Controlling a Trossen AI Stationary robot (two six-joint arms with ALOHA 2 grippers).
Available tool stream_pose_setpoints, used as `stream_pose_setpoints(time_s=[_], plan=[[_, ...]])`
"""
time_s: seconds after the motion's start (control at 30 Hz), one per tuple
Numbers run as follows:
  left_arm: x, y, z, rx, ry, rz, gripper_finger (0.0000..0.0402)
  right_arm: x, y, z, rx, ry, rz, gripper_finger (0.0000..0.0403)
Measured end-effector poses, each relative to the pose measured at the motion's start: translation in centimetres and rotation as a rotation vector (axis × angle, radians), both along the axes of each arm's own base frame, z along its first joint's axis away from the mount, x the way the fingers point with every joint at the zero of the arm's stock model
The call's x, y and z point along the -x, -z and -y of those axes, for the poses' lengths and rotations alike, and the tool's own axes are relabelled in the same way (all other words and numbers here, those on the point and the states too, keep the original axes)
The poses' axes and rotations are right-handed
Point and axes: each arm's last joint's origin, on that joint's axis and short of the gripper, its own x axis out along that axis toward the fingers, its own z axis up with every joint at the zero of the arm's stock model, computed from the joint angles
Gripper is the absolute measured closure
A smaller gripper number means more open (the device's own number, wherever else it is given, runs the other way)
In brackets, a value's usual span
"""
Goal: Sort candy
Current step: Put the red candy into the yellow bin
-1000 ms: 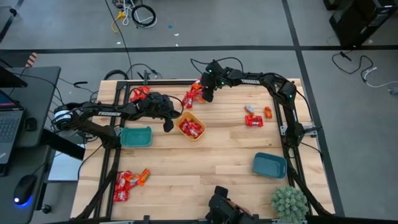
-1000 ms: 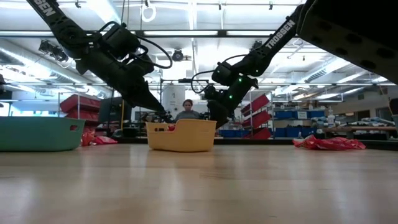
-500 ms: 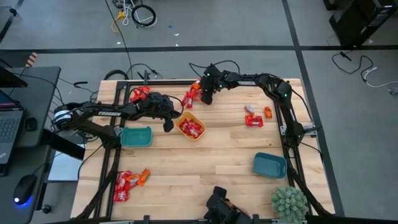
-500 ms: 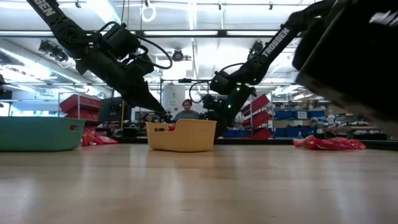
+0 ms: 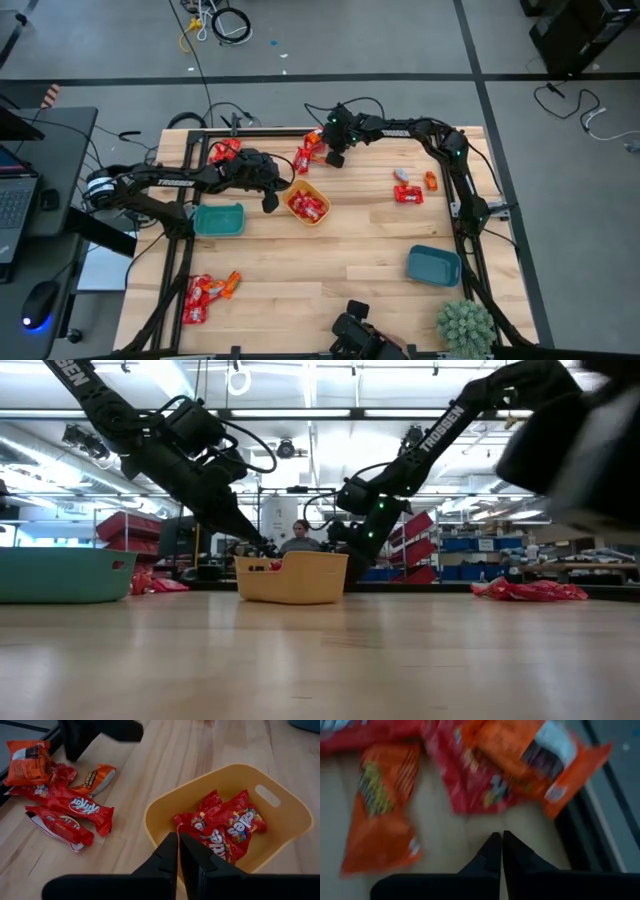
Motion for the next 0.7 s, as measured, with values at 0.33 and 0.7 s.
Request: stream_pose_setpoints(time_s=[0.33, 0.7], plan=[[0.1, -0.2, -0.7, -0.008, -0.161, 0.003, 0.0383, -1.3, -1.6, -0.6, 0.016, -0.08, 0.079, 0.0401], [-0.3, -3.5, -7.9, 0.07, -0.333, -0.005, 0.04, 1.0, -9.4, -3.8, 0.015, -0.034, 0.026, 0.0403]])
